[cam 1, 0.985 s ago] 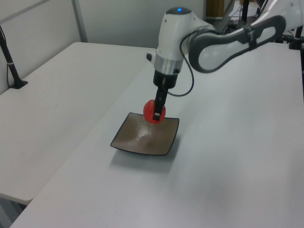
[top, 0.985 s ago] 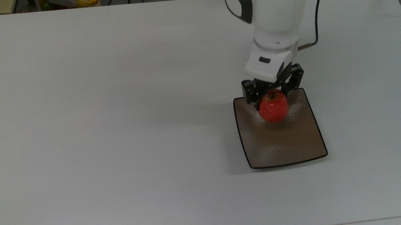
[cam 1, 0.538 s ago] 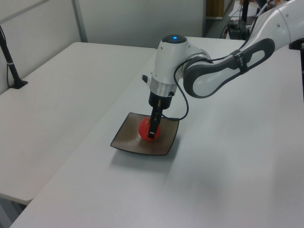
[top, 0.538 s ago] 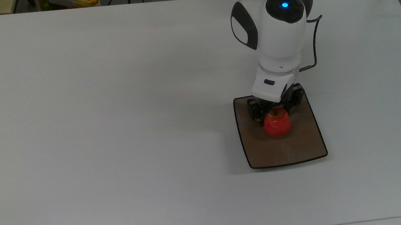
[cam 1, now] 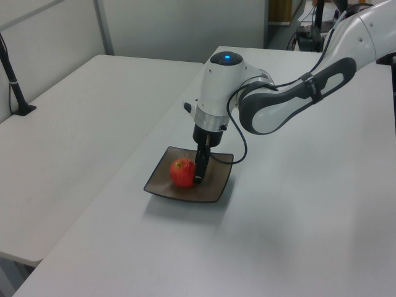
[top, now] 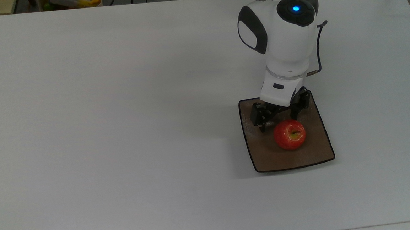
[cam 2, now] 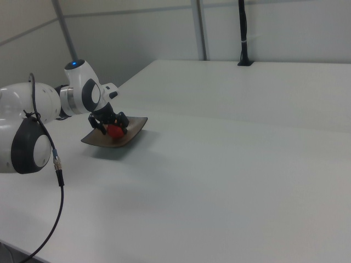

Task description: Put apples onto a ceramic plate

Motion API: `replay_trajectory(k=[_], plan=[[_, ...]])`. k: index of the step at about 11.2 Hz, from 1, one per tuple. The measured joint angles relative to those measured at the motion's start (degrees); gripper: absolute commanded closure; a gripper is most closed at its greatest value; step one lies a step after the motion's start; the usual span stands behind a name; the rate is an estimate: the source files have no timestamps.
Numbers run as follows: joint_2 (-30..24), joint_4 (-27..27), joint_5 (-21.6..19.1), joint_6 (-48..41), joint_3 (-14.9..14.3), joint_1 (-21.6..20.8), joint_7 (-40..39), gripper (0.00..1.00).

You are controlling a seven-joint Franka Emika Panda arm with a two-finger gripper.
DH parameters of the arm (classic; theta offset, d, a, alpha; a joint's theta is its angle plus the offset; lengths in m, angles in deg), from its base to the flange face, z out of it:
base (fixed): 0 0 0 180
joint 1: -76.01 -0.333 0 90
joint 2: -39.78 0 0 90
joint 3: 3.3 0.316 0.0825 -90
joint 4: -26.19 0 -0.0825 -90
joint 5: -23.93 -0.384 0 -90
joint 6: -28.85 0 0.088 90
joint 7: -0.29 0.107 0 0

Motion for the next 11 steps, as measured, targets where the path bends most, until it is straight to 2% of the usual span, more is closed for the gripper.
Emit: replay_trajectory(k=[2,4,6,9,11], plan=[[-0.78,-0.63,0.19,0.05,-0.03,-0.04,0.21,0.0],[-5.21,0.0,0.19,-0.5,-0.31,0.37,0.26,0.0],[-12.98,2.64,0.08,-8.36,-1.76,0.34,0.44,0.0],[-25.77,5.31,-5.56,-23.05,-5.88,0.72,0.72,0.0],[-34.1,7.94,-9.16,-32.05,-7.41,3.26,1.58,0.0]])
